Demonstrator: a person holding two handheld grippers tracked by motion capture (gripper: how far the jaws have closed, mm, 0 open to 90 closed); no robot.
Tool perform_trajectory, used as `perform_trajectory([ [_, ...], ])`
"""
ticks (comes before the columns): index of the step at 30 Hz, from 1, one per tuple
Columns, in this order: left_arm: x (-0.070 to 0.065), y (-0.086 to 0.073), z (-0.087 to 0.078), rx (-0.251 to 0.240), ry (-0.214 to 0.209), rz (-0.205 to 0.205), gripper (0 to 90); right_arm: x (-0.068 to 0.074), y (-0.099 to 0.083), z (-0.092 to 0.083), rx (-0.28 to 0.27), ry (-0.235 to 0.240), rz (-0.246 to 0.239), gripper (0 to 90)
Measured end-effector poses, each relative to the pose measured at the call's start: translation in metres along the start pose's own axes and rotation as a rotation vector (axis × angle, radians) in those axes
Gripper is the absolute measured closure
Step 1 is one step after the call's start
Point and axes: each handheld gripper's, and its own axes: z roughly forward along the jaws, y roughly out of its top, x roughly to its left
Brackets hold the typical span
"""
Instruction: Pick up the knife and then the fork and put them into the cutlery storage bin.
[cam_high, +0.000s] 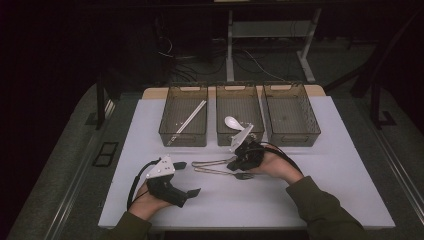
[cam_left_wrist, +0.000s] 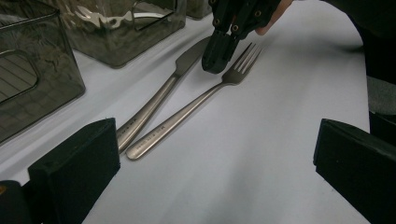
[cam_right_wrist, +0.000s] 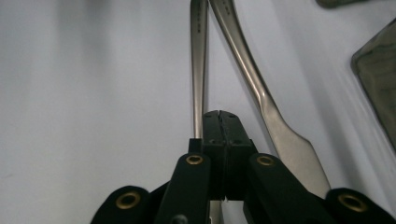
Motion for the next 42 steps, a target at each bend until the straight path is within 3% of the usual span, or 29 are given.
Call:
perform_trajectory([
  [4, 0.0, 0.0, 0.0, 0.001, 0.0, 0.002, 0.0, 0.003, 0.006, 0.006, 0.022, 0.025, -0.008, 81.8],
  [12, 0.0, 0.0, -0.001, -0.001, 0.002, 0.0, 0.0, 0.006, 0.008, 0.019, 0.059, 0.012, -0.032, 76.7],
  [25, 0.0, 0.0, 0.0, 0.0, 0.0, 0.001, 0.0, 0.016, 0.001, 0.02, 0.018, -0.043, -0.056, 83.8],
  [34, 0.0, 0.0, 0.0, 0.0, 0.0, 0.004, 0.0, 0.014, -0.002, 0.019, -0.011, -0.031, -0.008, 84.4],
  [42, 0.0, 0.0, -0.001, 0.0, 0.002, 0.003, 0.0, 0.011, -0.001, 0.01, -0.043, -0.019, 0.005, 84.4],
])
